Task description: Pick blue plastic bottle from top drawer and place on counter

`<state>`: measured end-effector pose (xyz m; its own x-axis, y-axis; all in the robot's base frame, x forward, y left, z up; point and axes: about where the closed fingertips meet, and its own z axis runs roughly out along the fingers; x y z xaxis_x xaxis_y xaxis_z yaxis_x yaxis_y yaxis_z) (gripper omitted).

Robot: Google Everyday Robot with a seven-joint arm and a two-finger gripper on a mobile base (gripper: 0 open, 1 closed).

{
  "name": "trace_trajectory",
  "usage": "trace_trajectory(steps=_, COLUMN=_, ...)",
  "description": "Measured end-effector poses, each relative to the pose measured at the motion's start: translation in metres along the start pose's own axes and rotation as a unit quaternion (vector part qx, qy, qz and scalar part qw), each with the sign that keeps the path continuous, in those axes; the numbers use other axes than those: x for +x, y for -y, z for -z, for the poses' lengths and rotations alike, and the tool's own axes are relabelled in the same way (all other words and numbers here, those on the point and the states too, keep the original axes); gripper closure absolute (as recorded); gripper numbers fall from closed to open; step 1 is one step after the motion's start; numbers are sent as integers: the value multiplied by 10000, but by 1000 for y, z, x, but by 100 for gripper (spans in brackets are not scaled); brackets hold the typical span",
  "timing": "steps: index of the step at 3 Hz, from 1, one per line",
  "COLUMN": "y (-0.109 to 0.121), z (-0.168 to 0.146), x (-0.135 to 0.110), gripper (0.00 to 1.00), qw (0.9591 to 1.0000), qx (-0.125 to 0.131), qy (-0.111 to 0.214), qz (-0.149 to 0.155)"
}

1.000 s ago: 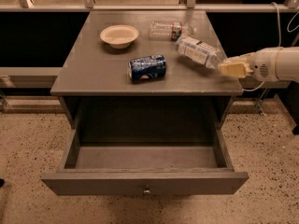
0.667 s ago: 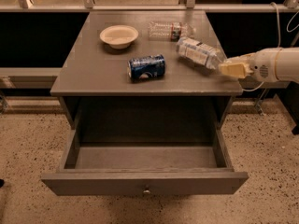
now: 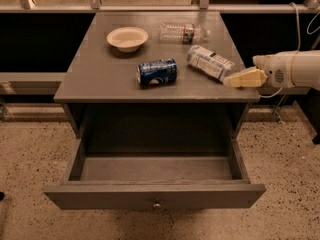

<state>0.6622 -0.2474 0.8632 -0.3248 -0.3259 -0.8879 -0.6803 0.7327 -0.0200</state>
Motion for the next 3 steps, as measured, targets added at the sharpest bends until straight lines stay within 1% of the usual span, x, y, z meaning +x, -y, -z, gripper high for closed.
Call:
trace_trajectory(steps=1, y=3, z=11, x=-5, gripper=0, qw=9990, qx=239, qy=-169, qz=350)
trace_trajectory(steps=2, y=2, z=67, x=-22, gripper=0, qw=9879, qx=596, qy=-492, qz=1342)
trace_trajectory(steps=3, y=0, z=69, x=-25, gripper=0, qw=9837, qx=598, qy=-524, qz=1612)
